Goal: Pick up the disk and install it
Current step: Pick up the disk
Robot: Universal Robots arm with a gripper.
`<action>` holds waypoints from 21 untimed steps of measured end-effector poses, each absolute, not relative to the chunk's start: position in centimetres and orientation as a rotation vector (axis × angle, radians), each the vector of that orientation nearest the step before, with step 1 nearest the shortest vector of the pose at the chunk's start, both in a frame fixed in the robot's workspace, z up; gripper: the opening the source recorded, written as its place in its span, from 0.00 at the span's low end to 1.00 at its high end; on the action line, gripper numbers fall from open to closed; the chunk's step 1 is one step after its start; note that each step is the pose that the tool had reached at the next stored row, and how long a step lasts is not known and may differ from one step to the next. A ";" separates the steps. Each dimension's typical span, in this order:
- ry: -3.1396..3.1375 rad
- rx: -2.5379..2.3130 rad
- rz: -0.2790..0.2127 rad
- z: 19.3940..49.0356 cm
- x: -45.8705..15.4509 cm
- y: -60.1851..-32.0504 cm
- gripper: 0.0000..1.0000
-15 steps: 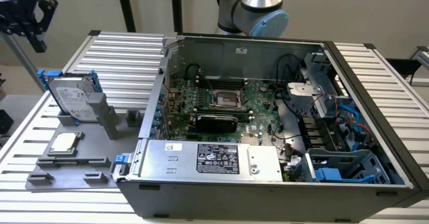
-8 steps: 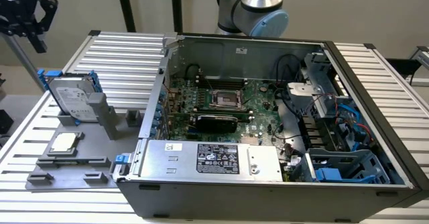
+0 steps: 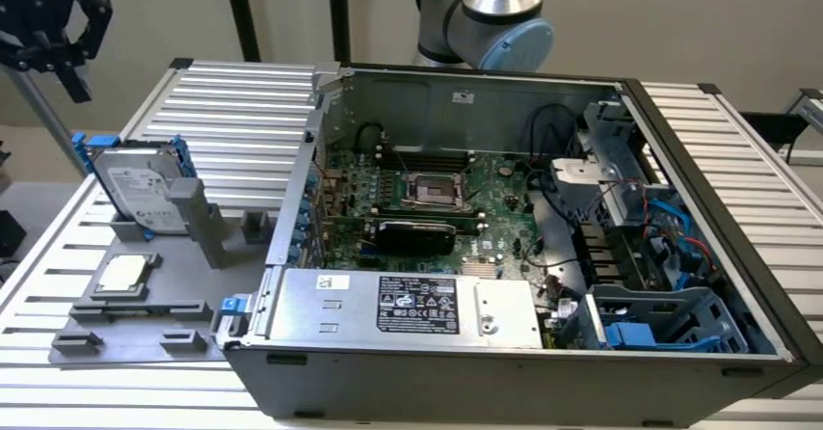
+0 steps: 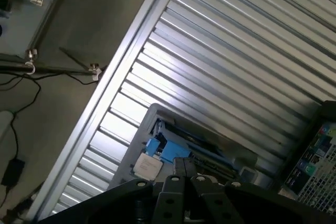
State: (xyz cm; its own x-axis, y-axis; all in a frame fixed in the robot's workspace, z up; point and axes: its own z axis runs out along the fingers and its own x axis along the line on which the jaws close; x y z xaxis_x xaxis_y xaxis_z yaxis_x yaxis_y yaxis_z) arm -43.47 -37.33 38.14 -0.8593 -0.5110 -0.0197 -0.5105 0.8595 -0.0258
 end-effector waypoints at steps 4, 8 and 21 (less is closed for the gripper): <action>2.972 -0.933 -0.029 38.1 -43.5 -37.3 0.11; 2.935 -1.040 -0.028 38.0 -43.5 -37.3 0.11; 2.790 -1.379 -0.022 37.7 -43.5 -37.3 0.11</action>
State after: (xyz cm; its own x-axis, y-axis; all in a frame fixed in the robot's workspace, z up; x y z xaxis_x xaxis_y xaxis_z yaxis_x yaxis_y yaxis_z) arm -43.47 -37.33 37.75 -0.6073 -0.7942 -0.0197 -0.7938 0.6076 -0.0258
